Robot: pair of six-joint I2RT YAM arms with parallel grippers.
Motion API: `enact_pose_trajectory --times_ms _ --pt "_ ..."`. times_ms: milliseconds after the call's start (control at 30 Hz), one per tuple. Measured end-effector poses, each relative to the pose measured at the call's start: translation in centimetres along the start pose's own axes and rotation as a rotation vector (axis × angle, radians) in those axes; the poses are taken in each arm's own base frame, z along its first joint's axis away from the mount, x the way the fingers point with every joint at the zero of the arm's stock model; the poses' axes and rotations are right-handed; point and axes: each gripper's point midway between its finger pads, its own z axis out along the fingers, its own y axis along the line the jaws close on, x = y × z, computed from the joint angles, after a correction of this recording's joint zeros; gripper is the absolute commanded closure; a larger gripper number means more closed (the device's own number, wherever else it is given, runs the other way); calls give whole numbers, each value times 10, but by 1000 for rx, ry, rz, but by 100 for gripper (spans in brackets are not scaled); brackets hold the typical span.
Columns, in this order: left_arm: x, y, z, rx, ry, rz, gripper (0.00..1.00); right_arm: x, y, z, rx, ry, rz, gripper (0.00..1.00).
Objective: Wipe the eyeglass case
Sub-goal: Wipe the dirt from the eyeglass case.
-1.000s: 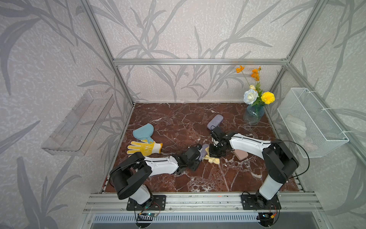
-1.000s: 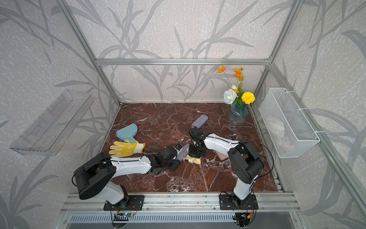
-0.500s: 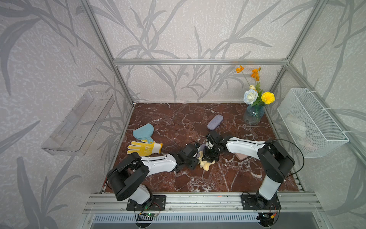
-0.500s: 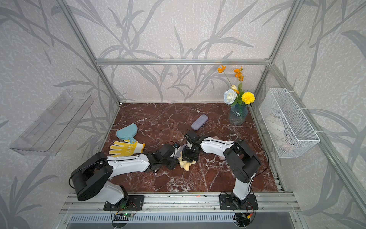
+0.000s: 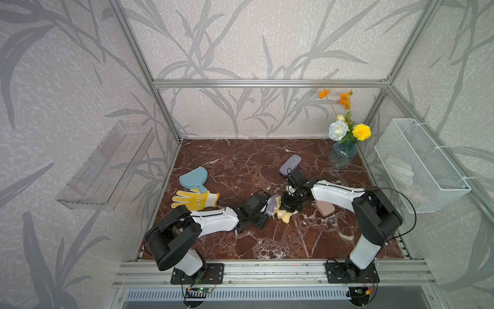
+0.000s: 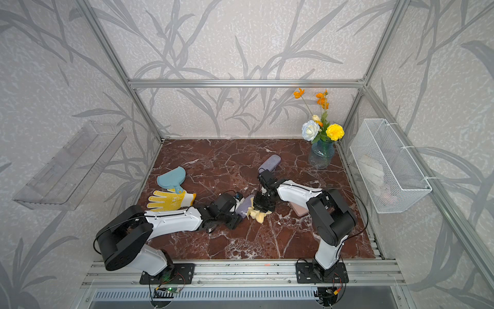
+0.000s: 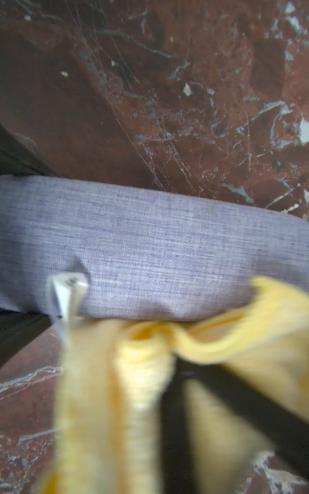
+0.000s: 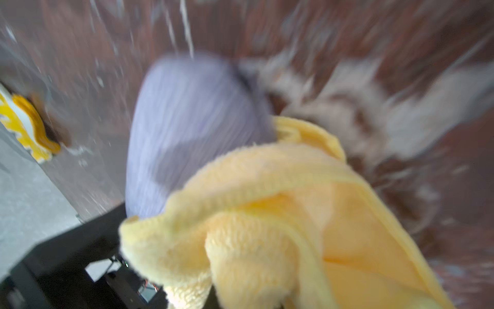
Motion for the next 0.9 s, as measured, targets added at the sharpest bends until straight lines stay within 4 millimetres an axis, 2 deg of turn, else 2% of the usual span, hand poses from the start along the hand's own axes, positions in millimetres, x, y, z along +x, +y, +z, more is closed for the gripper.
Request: enact_pose_trajectory --times_ms 100,167,233,333,367,500,567,633,767,833,900 --pt "1 -3 0 16 4 8 96 19 10 7 -13 45 -36 100" --pt "0 -2 0 18 2 8 96 16 10 6 -18 49 -26 100" --pt "-2 -1 0 15 -4 4 97 5 10 4 -22 47 -2 100" --pt "-5 4 0 -2 -17 -9 97 -27 3 -7 -9 1 42 100" --pt "-5 6 0 -7 -21 -10 97 -43 -3 -14 8 -36 56 100" --pt "-1 0 1 13 -18 11 98 -107 -15 -56 74 -239 31 100" --pt "1 -4 1 24 -20 27 98 -124 -10 -76 99 -320 -28 100" --pt "2 -6 2 28 -26 38 98 -119 -3 -89 129 -354 -102 100" --pt "2 -5 2 16 -47 50 97 -77 19 -99 143 -334 -237 100" --pt "3 -5 1 9 -55 60 97 -56 30 -91 120 -296 -273 100" --pt "5 -3 -1 -2 -66 70 97 -34 37 -72 95 -231 -285 100"
